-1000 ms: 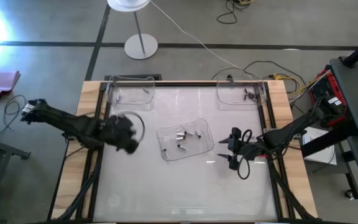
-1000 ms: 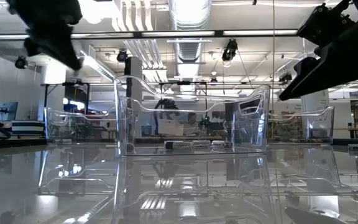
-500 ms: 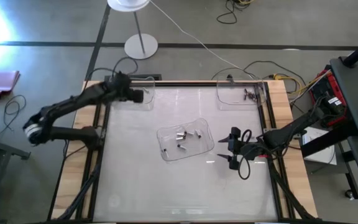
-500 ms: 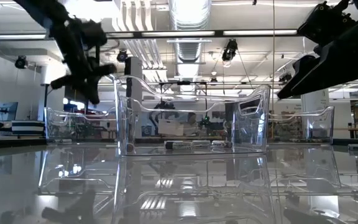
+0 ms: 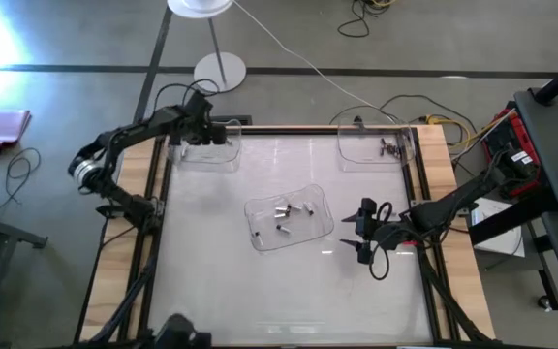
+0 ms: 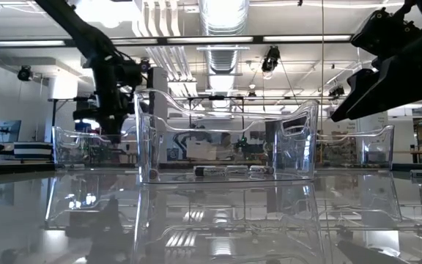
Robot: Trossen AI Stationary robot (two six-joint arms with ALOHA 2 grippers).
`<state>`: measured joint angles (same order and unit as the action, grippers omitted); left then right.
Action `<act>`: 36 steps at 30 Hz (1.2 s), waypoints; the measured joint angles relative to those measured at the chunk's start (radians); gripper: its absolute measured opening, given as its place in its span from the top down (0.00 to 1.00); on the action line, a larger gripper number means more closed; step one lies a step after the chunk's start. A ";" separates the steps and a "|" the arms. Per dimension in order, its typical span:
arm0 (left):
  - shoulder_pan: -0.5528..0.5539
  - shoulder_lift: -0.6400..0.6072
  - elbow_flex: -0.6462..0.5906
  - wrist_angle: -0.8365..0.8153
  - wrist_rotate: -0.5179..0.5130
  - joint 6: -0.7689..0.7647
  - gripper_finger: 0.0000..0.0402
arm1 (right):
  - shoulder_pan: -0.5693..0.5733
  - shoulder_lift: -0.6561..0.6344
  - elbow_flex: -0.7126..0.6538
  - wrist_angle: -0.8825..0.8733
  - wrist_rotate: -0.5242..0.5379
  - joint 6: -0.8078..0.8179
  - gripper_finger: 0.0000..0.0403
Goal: Sort batteries
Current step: Put the white battery into the top left transparent bin
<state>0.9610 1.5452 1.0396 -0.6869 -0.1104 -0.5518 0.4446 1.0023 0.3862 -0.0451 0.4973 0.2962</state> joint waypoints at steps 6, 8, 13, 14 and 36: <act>0.003 0.173 0.142 -0.107 0.000 0.001 0.99 | 0.000 0.000 0.000 -0.001 0.000 0.034 0.33; 0.003 0.225 0.176 -0.137 0.007 0.001 0.99 | 0.000 0.000 0.000 -0.005 -0.009 0.046 0.34; 0.006 0.323 0.209 -0.177 0.050 0.001 0.98 | 0.003 0.000 0.000 -0.044 -0.086 0.104 0.34; 0.006 0.334 0.210 -0.171 0.051 0.001 0.98 | 0.002 0.000 0.000 -0.058 -0.087 0.111 0.33; -0.358 -0.067 0.078 -0.045 -0.122 0.081 0.61 | -0.189 0.008 0.235 -1.002 -0.208 0.545 0.18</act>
<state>0.6029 1.4778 1.1173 -0.7322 -0.2327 -0.4704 0.2559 1.0100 0.6212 -1.0475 0.2896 0.8414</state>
